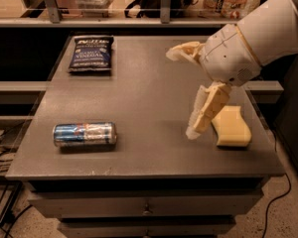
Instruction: Pick redbull can
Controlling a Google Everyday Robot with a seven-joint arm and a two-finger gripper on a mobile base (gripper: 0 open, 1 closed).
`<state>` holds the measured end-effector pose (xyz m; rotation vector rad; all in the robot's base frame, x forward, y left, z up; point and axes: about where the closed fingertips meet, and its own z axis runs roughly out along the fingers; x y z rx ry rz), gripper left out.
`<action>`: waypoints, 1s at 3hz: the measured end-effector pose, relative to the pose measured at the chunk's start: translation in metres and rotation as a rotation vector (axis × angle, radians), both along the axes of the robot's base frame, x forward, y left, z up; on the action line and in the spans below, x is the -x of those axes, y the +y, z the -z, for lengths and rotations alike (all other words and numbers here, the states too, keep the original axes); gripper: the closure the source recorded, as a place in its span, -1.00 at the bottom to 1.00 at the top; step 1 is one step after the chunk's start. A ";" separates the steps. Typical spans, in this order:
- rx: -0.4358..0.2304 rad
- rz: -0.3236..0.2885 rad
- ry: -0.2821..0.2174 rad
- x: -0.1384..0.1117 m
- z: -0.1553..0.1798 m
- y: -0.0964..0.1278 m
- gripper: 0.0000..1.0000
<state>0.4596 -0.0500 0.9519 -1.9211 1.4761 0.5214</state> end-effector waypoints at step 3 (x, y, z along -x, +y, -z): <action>-0.009 -0.137 0.095 -0.010 0.065 0.103 -1.00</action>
Offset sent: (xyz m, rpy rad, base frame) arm 0.0171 0.1144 -0.0742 -0.0013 0.1004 0.1590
